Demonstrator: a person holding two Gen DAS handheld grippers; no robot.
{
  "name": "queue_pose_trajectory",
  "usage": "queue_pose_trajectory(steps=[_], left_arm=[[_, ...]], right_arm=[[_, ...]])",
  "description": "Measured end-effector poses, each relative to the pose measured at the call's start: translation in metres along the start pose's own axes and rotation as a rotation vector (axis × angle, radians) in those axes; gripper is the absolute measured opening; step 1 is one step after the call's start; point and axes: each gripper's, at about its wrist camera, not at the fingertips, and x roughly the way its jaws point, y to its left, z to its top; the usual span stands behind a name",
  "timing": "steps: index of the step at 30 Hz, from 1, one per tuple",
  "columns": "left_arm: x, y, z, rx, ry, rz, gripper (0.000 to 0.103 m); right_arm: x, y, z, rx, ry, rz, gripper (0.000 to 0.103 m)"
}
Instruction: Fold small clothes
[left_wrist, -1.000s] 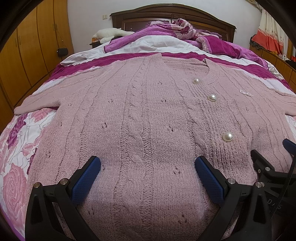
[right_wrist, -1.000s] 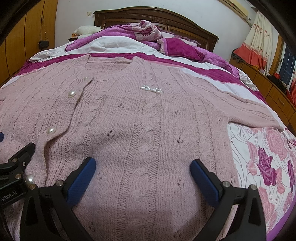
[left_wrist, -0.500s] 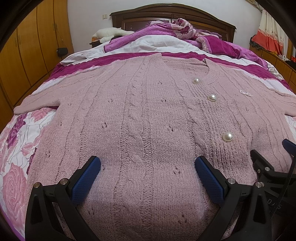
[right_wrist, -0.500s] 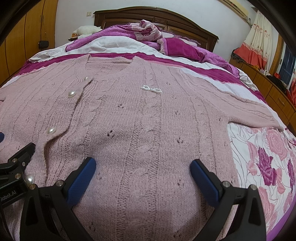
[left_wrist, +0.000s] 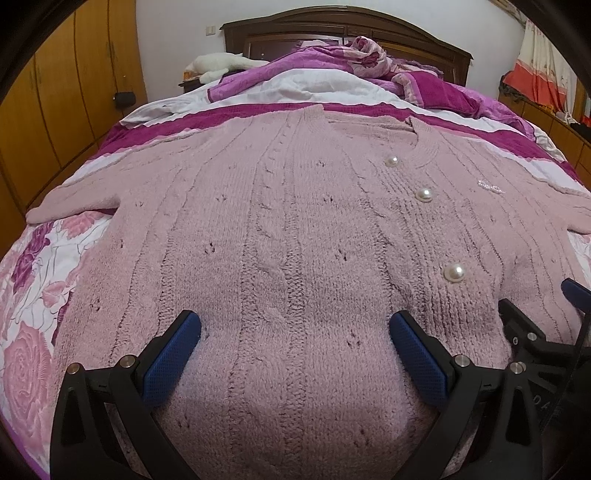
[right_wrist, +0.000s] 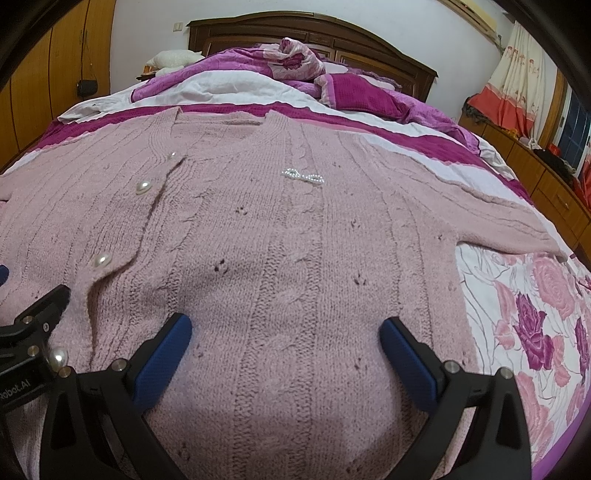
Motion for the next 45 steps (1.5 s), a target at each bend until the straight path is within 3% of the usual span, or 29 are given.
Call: queue_pose_trajectory(steps=[8, 12, 17, 23, 27, 31, 33, 36, 39, 45], left_arm=[[-0.001, 0.002, 0.000, -0.004, -0.001, -0.006, 0.086], [-0.005, 0.010, 0.002, -0.031, -0.009, -0.050, 0.085], [-0.012, 0.037, 0.012, -0.147, -0.001, -0.148, 0.082], [-0.020, 0.079, 0.027, -0.246, -0.022, -0.141, 0.077], [-0.020, 0.125, 0.036, -0.339, -0.012, -0.145, 0.071], [-0.020, 0.186, 0.045, -0.437, -0.078, -0.131, 0.071], [-0.010, 0.218, 0.046, -0.494, -0.086, -0.119, 0.071], [0.013, 0.279, 0.034, -0.718, -0.099, -0.099, 0.071], [0.030, 0.313, 0.017, -0.874, -0.161, -0.175, 0.068], [0.044, 0.331, 0.027, -0.902, -0.216, -0.169, 0.067]], right_arm=[[0.000, 0.000, 0.001, 0.000, 0.001, -0.001, 0.103], [-0.001, -0.002, 0.003, 0.001, -0.001, -0.005, 0.102], [-0.024, 0.011, 0.005, -0.030, -0.077, -0.137, 0.103], [-0.037, 0.031, 0.030, -0.012, -0.085, -0.002, 0.103], [-0.040, 0.045, 0.044, 0.037, -0.059, 0.191, 0.102], [-0.036, 0.063, 0.048, 0.063, -0.054, 0.341, 0.101], [-0.028, 0.077, 0.046, 0.043, -0.034, 0.370, 0.101], [-0.007, 0.092, 0.040, 0.010, 0.030, 0.365, 0.101], [0.006, 0.102, 0.035, -0.033, 0.059, 0.342, 0.103], [0.003, 0.102, 0.031, -0.041, 0.034, 0.368, 0.103]])
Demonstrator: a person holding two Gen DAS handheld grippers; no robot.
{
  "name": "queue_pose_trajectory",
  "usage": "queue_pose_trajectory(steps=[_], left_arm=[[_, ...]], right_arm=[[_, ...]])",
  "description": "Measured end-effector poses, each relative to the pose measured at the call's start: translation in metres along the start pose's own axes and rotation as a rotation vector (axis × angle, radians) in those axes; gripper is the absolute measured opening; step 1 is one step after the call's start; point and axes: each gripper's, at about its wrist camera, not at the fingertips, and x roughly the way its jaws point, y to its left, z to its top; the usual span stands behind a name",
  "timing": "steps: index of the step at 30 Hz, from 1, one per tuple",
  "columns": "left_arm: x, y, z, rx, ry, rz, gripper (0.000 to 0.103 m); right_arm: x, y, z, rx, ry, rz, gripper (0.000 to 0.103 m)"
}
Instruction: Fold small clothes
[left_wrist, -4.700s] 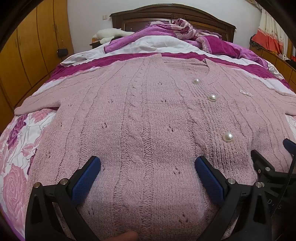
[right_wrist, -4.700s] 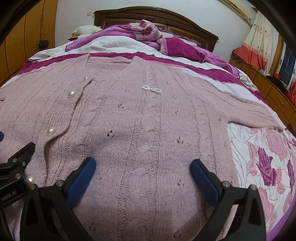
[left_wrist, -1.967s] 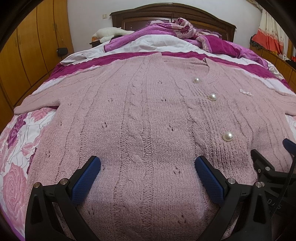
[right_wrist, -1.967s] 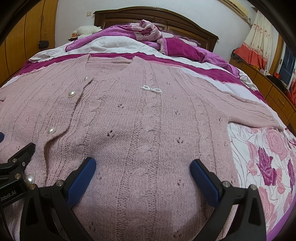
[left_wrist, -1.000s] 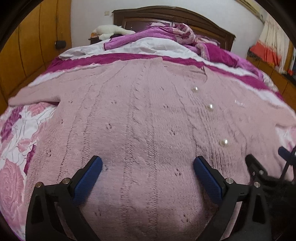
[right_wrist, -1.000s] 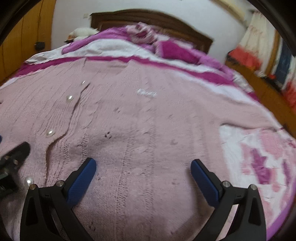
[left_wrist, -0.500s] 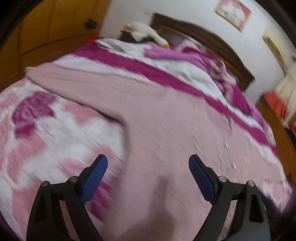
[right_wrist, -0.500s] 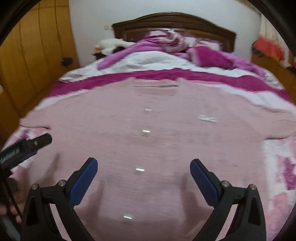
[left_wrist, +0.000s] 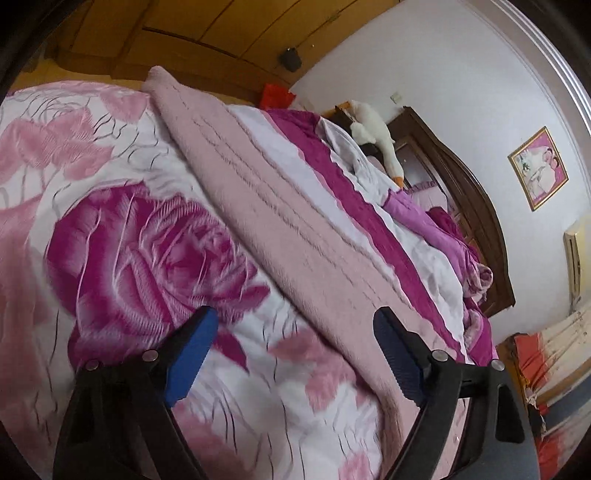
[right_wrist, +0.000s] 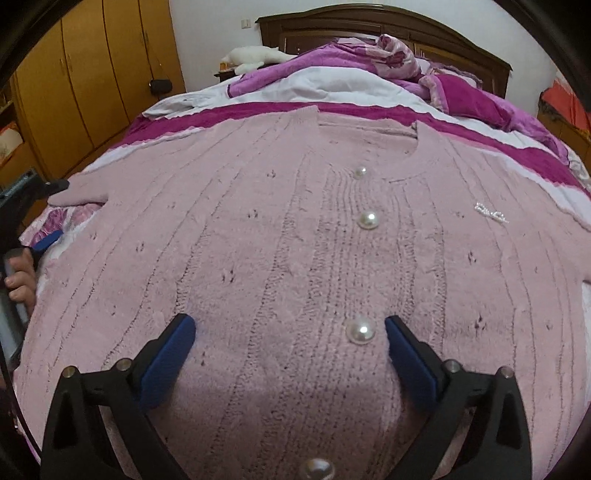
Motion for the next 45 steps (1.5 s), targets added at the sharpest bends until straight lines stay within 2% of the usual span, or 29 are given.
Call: queue_pose_trajectory(steps=[4, 6, 7, 8, 9, 10, 12, 15, 17, 24, 27, 31, 36, 40, 43, 44, 45], left_arm=[[0.023, -0.004, 0.017, -0.016, -0.003, 0.002, 0.067], [0.034, -0.009, 0.023, -0.016, 0.008, 0.009, 0.062], [0.041, -0.010, 0.028, -0.017, 0.029, 0.023, 0.044], [0.047, -0.010, 0.030, -0.024, 0.046, 0.040, 0.016], [0.054, -0.008, 0.034, -0.041, 0.066, 0.068, 0.004], [0.058, -0.003, 0.036, -0.071, 0.077, 0.082, 0.000], [0.058, -0.002, 0.040, -0.092, 0.073, 0.063, 0.000], [0.040, -0.034, 0.038, 0.037, 0.021, 0.043, 0.000], [0.027, -0.062, 0.038, 0.095, 0.005, -0.020, 0.000], [-0.001, -0.161, 0.019, 0.304, 0.009, -0.164, 0.000], [-0.006, -0.189, 0.003, 0.358, 0.030, -0.222, 0.000], [-0.006, -0.220, -0.037, 0.406, 0.125, -0.284, 0.000], [0.012, -0.246, -0.091, 0.444, 0.249, -0.247, 0.000], [0.019, -0.255, -0.114, 0.497, 0.312, -0.228, 0.000], [0.032, -0.250, -0.116, 0.467, 0.428, -0.250, 0.000], [0.038, -0.246, -0.116, 0.449, 0.489, -0.270, 0.000], [0.046, -0.241, -0.116, 0.415, 0.599, -0.310, 0.004]], right_arm=[[0.002, -0.005, 0.001, 0.018, -0.009, 0.034, 0.103], [0.004, -0.006, 0.003, 0.023, -0.013, 0.048, 0.103], [0.006, -0.006, 0.005, 0.026, -0.011, 0.049, 0.103], [0.007, -0.006, 0.006, 0.032, -0.012, 0.050, 0.103], [0.008, -0.006, 0.006, 0.033, -0.013, 0.048, 0.103], [0.008, -0.006, 0.006, 0.030, -0.013, 0.046, 0.103], [0.009, -0.005, 0.006, 0.031, -0.012, 0.045, 0.103], [0.010, -0.004, 0.007, 0.035, -0.012, 0.034, 0.103], [0.010, -0.003, 0.008, 0.041, -0.016, 0.021, 0.103], [0.011, -0.005, 0.010, 0.059, -0.023, 0.026, 0.103], [0.012, -0.005, 0.010, 0.060, -0.023, 0.028, 0.103], [0.012, -0.008, 0.009, 0.066, -0.025, 0.036, 0.103], [0.012, -0.009, 0.010, 0.068, -0.024, 0.042, 0.103], [0.012, -0.011, 0.011, 0.073, -0.023, 0.046, 0.103], [0.012, -0.012, 0.010, 0.077, -0.024, 0.051, 0.103], [0.012, -0.012, 0.011, 0.081, -0.027, 0.053, 0.103], [0.011, -0.013, 0.011, 0.089, -0.032, 0.056, 0.103]])
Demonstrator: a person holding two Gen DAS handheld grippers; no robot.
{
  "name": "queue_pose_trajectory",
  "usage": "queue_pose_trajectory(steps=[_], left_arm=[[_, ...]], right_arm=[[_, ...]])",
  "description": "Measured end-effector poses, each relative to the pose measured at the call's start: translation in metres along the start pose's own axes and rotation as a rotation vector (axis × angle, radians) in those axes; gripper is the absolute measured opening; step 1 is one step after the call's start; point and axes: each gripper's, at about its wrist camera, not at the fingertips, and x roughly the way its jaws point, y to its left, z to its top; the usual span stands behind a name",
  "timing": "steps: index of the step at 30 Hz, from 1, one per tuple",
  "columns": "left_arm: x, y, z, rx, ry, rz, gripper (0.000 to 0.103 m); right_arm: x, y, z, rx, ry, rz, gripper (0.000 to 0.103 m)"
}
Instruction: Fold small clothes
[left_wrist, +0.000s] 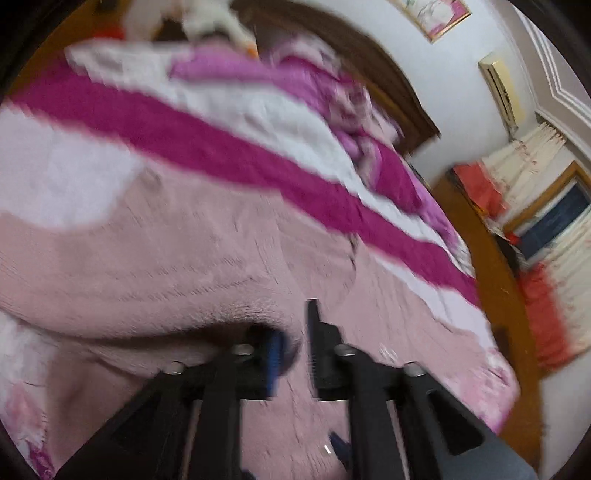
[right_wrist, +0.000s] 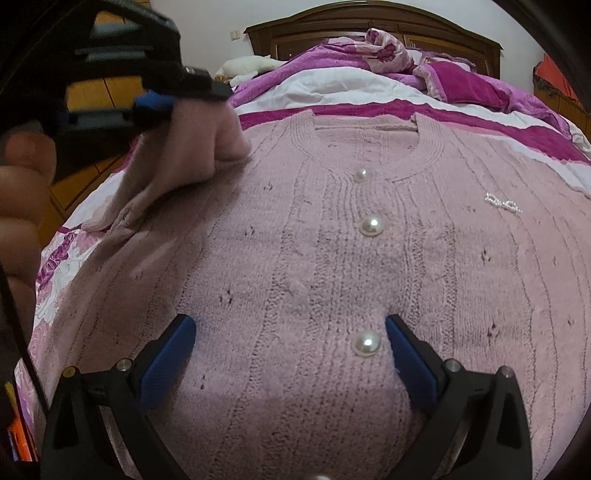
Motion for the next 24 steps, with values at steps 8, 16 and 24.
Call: queue_pose_trajectory(steps=[8, 16, 24], left_arm=[[-0.044, 0.010, -0.023, -0.087, -0.035, -0.156, 0.049], [-0.082, 0.024, -0.072, -0.190, -0.105, -0.154, 0.056], [-0.148, 0.053, -0.120, -0.107, -0.348, 0.180, 0.042]], right_arm=[[-0.007, -0.012, 0.000, 0.080, -0.045, 0.052, 0.102], [-0.010, -0.012, -0.002, 0.083, -0.052, 0.055, 0.102], [-0.018, -0.014, 0.001, 0.099, -0.069, 0.062, 0.082]])
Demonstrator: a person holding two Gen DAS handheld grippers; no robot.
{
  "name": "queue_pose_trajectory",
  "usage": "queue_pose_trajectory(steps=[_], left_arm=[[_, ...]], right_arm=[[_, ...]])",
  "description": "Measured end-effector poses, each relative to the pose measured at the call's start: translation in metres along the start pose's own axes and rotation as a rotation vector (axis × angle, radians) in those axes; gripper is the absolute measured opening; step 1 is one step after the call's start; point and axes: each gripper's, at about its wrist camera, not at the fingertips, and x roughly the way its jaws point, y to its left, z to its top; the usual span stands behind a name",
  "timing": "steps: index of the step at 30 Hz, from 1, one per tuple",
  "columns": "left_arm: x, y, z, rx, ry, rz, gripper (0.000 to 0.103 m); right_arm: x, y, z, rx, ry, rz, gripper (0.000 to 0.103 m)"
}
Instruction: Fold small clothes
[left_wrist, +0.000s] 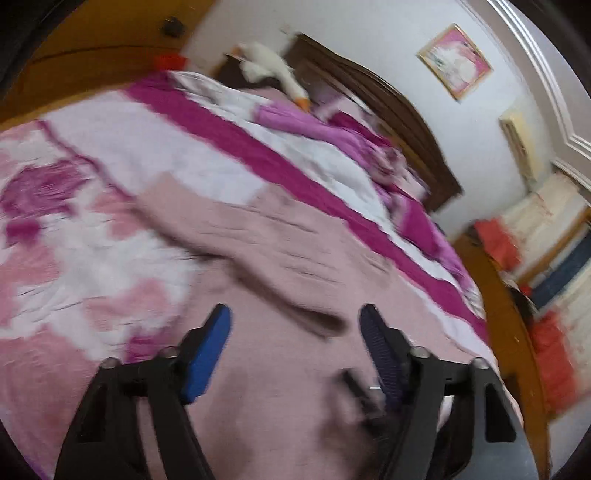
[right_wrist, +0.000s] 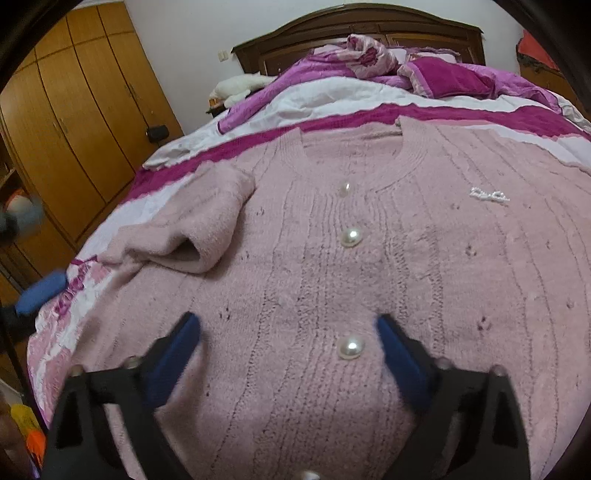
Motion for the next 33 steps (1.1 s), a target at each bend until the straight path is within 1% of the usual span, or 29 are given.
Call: queue_pose_trajectory(steps=[1, 2, 3, 4, 5, 6, 7, 8, 9, 10, 11, 12, 14, 16, 18, 20, 22, 24, 26, 27, 28, 29, 30, 33], left_arm=[[-0.003, 0.015, -0.001, -0.035, -0.007, -0.007, 0.036], [-0.007, 0.033, -0.003, -0.074, -0.024, -0.039, 0.031], [-0.012, 0.052, -0.007, -0.108, -0.064, -0.065, 0.030], [-0.009, 0.065, -0.009, -0.136, -0.091, -0.066, 0.028], [0.000, 0.078, -0.012, -0.192, -0.100, -0.050, 0.026], [0.005, 0.095, -0.013, -0.262, -0.070, -0.035, 0.023], [0.014, 0.112, -0.012, -0.356, -0.012, -0.044, 0.015], [0.021, 0.127, -0.010, -0.430, 0.035, -0.051, 0.003], [0.022, 0.134, -0.009, -0.458, 0.043, -0.044, 0.000], [0.018, 0.141, -0.007, -0.478, 0.044, -0.005, 0.000], [0.014, 0.147, -0.004, -0.482, 0.052, 0.043, 0.000], [0.012, 0.151, -0.001, -0.485, 0.073, 0.060, 0.000], [0.012, 0.160, 0.004, -0.504, 0.107, 0.049, 0.000], [0.010, 0.167, 0.010, -0.514, 0.128, 0.042, 0.000], [0.007, 0.174, 0.013, -0.529, 0.148, 0.027, 0.000], [0.008, 0.183, 0.015, -0.577, 0.171, -0.007, 0.000], [0.010, 0.185, 0.012, -0.610, 0.178, -0.026, 0.000], [0.008, 0.190, 0.013, -0.655, 0.182, -0.048, 0.000], [0.007, 0.192, 0.011, -0.669, 0.181, -0.058, 0.000], [0.004, 0.194, 0.010, -0.668, 0.183, -0.058, 0.000], [0.005, 0.193, 0.011, -0.663, 0.185, -0.054, 0.000], [0.005, 0.192, 0.011, -0.658, 0.186, -0.050, 0.000], [0.004, 0.190, 0.011, -0.654, 0.185, -0.049, 0.000], [0.006, 0.185, 0.013, -0.645, 0.183, -0.046, 0.000]], right_arm=[[-0.005, 0.000, 0.001, 0.013, -0.008, 0.013, 0.067], [-0.011, 0.000, 0.003, 0.026, -0.021, 0.027, 0.057], [-0.016, 0.004, 0.006, 0.017, -0.035, 0.033, 0.042], [-0.023, 0.010, 0.009, -0.007, -0.054, 0.026, 0.037], [-0.034, 0.022, 0.011, -0.066, -0.092, 0.006, 0.036], [-0.042, 0.034, 0.011, -0.125, -0.126, -0.001, 0.036], [-0.049, 0.049, 0.011, -0.201, -0.159, -0.013, 0.036], [-0.052, 0.067, 0.011, -0.291, -0.182, -0.031, 0.036], [-0.050, 0.089, 0.013, -0.393, -0.184, -0.047, 0.036], [-0.045, 0.106, 0.016, -0.464, -0.170, -0.043, 0.036], [-0.035, 0.128, 0.022, -0.545, -0.130, -0.014, 0.036], [-0.027, 0.142, 0.028, -0.581, -0.098, 0.020, 0.037], [-0.007, 0.169, 0.039, -0.635, -0.009, 0.109, 0.040], [0.021, 0.201, 0.050, -0.706, 0.095, 0.165, 0.044], [0.050, 0.230, 0.052, -0.803, 0.161, 0.153, 0.048], [0.082, 0.257, 0.052, -0.890, 0.219, 0.116, 0.048], [0.103, 0.269, 0.047, -0.914, 0.280, 0.115, 0.048], [0.127, 0.278, 0.046, -0.902, 0.346, 0.136, 0.048], [0.147, 0.283, 0.045, -0.895, 0.378, 0.120, 0.048], [0.153, 0.284, 0.044, -0.897, 0.379, 0.103, 0.040], [0.158, 0.285, 0.045, -0.897, 0.374, 0.083, 0.017], [0.161, 0.285, 0.048, -0.895, 0.356, 0.045, 0.008], [0.161, 0.286, 0.052, -0.889, 0.334, 0.013, 0.009], [0.145, 0.282, 0.071, -0.836, 0.229, 0.018, 0.009]])
